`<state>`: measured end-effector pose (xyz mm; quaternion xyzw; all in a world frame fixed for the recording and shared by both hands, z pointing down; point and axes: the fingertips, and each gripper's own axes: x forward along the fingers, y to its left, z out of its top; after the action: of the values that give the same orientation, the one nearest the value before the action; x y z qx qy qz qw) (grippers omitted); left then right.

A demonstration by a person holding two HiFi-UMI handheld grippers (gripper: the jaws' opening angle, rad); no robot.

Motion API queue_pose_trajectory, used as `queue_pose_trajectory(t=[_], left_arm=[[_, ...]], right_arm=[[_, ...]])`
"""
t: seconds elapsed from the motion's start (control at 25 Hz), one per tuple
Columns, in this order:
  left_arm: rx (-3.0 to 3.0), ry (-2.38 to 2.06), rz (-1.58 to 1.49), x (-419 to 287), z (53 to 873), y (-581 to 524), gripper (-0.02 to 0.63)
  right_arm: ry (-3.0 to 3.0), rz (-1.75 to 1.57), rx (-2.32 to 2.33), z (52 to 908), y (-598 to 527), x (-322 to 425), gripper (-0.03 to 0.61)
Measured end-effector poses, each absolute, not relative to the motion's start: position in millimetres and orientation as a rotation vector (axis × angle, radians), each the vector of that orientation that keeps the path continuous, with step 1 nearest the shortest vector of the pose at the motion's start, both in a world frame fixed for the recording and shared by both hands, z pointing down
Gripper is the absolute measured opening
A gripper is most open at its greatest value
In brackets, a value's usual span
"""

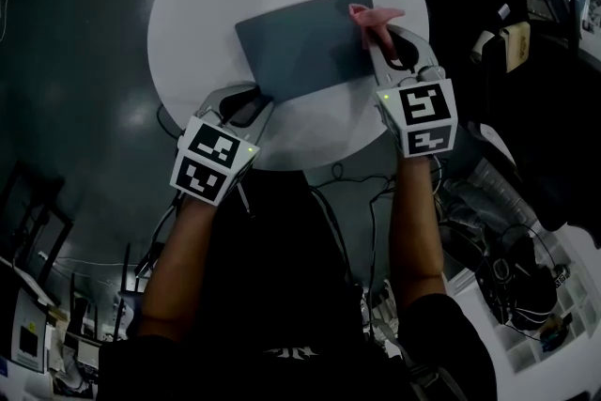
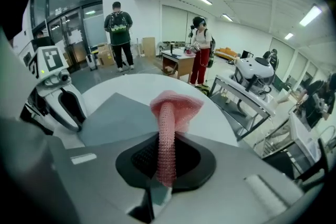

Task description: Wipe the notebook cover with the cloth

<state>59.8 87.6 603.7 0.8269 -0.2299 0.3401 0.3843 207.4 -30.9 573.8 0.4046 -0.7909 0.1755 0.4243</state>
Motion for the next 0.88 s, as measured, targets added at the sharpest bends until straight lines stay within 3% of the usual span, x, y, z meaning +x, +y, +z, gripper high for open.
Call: queue_pose_trajectory(t=[0.36,0.88], left_arm=[[2.110,-0.589,0.866,60,605,87,0.091],[2.119,-0.594,0.869,56,602,86,0.091]], right_arm=[[-2.231,0.610,0.669,577,31,72,0.028],[-2.162,0.513,0.543,593,48,43,0.028]])
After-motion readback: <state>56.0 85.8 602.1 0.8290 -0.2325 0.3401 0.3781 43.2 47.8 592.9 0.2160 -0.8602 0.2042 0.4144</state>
